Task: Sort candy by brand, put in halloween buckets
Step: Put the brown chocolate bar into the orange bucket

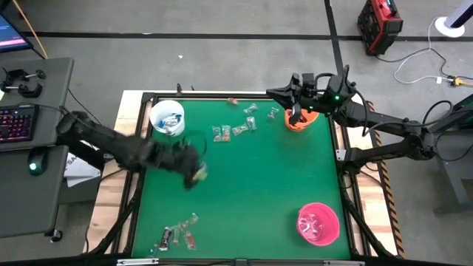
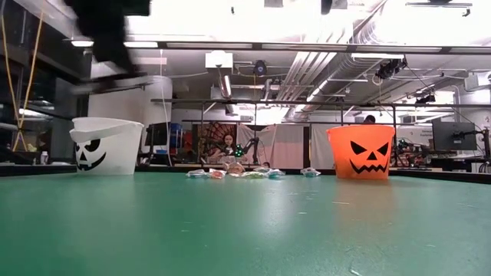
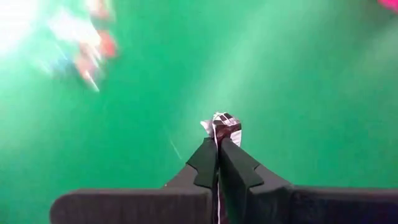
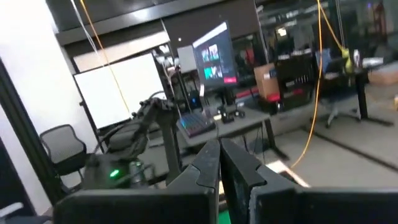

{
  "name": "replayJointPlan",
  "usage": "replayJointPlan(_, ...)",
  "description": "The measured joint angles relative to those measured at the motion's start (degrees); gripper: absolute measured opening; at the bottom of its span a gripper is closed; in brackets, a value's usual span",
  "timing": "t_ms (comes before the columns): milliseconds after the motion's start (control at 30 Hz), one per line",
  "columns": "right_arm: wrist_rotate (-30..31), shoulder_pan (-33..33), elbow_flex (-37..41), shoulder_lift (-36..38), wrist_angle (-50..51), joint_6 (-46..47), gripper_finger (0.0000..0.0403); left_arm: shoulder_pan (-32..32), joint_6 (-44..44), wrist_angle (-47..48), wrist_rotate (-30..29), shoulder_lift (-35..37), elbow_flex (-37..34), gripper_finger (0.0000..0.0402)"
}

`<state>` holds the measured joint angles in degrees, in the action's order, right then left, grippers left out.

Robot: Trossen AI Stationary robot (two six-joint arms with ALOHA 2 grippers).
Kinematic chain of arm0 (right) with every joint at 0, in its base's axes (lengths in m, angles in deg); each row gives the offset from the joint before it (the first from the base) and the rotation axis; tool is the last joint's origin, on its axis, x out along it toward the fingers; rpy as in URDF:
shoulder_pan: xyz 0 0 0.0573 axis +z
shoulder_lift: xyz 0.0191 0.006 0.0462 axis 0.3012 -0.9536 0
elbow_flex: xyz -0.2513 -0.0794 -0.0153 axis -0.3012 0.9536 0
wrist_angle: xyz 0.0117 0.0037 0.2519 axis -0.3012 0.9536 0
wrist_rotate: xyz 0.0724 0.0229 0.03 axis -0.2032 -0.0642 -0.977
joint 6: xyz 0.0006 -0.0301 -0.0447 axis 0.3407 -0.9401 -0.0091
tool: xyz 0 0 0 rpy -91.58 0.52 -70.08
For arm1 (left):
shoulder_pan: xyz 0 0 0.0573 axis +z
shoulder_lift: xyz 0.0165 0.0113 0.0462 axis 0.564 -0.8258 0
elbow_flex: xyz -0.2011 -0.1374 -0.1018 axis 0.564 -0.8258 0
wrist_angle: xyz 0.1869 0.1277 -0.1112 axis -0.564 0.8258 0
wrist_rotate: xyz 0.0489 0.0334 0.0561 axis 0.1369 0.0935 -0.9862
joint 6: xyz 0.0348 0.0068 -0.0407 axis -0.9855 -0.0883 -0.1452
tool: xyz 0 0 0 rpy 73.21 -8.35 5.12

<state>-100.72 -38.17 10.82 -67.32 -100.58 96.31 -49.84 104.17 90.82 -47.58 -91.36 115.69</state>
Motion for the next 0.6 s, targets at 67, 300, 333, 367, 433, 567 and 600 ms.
replayJointPlan(67,0.0,0.0,0.0,0.0,-0.83,-0.78,0.0007,7.0,-7.81,-4.1,0.07,-1.33,1.96,0.0)
replayJointPlan(300,0.0,0.0,0.0,0.0,-7.2,-1.45,0.0007,23.95,-25.31,-23.93,3.53,-15.35,10.92,0.0)
replayJointPlan(333,0.0,0.0,0.0,0.0,-9.08,-1.96,0.0007,25.35,-26.88,-27.46,4.53,-18.09,12.5,0.0)
replayJointPlan(367,0.0,0.0,0.0,0.0,-10.96,-2.44,0.0007,26.69,-27.99,-30.7,5.65,-20.74,13.98,0.0)
replayJointPlan(433,0.0,0.0,0.0,0.0,-14.34,-2.53,0.0007,28.88,-28.65,-37.98,8.64,-26.49,17.22,0.0)
replayJointPlan(567,0.79,0.0,0.0,0.0,-16.99,-2.54,0.0007,32.11,-27.11,-51.68,16.4,-37.3,25.11,0.0)
replayJointPlan(600,1.15,0.0,0.0,0.0,-16.93,-2.54,0.0007,32.55,-26.82,-53.72,17.99,-39.95,27.37,0.0)
